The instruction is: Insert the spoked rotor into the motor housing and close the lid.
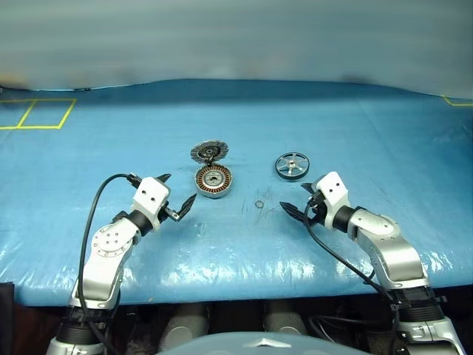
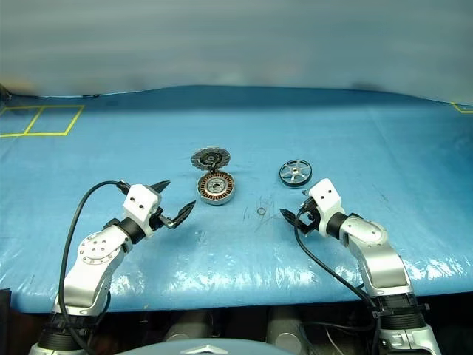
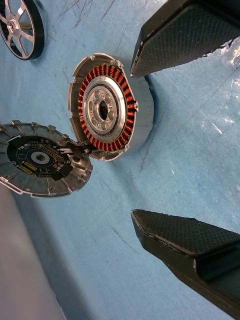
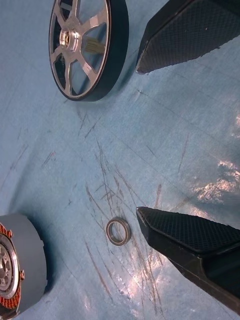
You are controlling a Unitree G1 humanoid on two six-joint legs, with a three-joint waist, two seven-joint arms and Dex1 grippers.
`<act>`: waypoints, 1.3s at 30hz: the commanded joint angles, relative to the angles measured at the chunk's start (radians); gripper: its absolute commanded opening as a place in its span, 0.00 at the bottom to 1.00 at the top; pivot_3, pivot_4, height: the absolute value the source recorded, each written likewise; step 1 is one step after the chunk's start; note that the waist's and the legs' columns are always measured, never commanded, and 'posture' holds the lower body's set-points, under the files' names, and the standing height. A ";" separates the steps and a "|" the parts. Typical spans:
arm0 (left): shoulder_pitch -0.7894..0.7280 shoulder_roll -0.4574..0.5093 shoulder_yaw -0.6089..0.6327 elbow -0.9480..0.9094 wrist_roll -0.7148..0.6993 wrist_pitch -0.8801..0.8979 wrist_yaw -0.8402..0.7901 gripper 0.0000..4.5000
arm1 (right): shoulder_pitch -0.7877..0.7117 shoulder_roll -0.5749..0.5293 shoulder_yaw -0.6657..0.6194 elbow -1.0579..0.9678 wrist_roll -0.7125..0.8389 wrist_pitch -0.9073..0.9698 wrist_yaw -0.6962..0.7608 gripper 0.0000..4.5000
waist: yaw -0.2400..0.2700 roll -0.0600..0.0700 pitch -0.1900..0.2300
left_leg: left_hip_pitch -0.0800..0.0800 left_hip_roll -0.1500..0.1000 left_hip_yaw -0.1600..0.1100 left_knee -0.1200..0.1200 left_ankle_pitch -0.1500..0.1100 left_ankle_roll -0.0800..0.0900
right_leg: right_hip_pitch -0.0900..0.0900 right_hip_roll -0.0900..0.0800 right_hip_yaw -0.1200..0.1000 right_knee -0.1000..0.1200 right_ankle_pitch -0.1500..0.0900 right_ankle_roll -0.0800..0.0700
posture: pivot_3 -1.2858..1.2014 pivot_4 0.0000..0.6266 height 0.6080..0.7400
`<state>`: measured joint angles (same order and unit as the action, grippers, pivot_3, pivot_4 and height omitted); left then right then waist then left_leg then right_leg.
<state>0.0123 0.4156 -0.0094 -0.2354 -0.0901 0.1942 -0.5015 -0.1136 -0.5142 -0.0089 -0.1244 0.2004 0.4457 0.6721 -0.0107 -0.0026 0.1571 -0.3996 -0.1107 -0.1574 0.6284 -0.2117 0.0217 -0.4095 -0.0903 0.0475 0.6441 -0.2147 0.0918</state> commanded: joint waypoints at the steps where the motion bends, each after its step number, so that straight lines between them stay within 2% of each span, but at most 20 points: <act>1: -0.001 -0.001 0.008 -0.023 -0.010 -0.002 0.004 1.00 | -0.015 -0.009 -0.006 -0.028 0.010 -0.010 0.006 0.99 | 0.000 0.000 0.000 | 0.000 0.000 0.000 0.000 0.000 0.000 | 0.000 0.000 0.000 0.000 0.000 0.000 | 0.52 0.24 1.00; 30: -0.012 -0.005 -0.031 -0.018 -0.022 0.011 -0.031 1.00 | -0.026 -0.020 -0.003 -0.046 0.026 -0.005 0.012 0.99 | 0.000 0.000 0.000 | 0.000 0.000 0.000 0.000 0.000 0.000 | 0.000 0.000 0.000 0.000 0.000 0.000 | 0.52 0.24 1.00; 34: -0.059 0.069 -0.124 -0.022 0.034 0.036 -0.124 1.00 | -0.042 -0.017 0.005 -0.033 0.022 -0.009 0.012 0.99 | 0.000 0.000 0.000 | 0.000 0.000 0.000 0.000 0.000 0.000 | 0.000 0.000 0.000 0.000 0.000 0.000 | 0.52 0.24 1.00; 39: -0.232 0.195 -0.285 -0.001 0.167 0.074 -0.265 1.00 | -0.065 -0.014 0.026 -0.017 0.015 -0.019 0.022 0.99 | 0.001 0.000 0.000 | 0.000 0.000 0.000 0.000 0.000 0.000 | 0.000 0.000 0.000 0.000 0.000 0.000 | 0.52 0.24 1.00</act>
<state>-0.1722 0.5916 -0.2613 -0.2281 0.0421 0.2601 -0.7225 -0.1556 -0.5246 0.0168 -0.1237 0.2138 0.4455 0.6861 -0.0101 -0.0029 0.1574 -0.3997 -0.1108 -0.1573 0.6285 -0.2114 0.0218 -0.4092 -0.0899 0.0468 0.6441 -0.2148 0.0920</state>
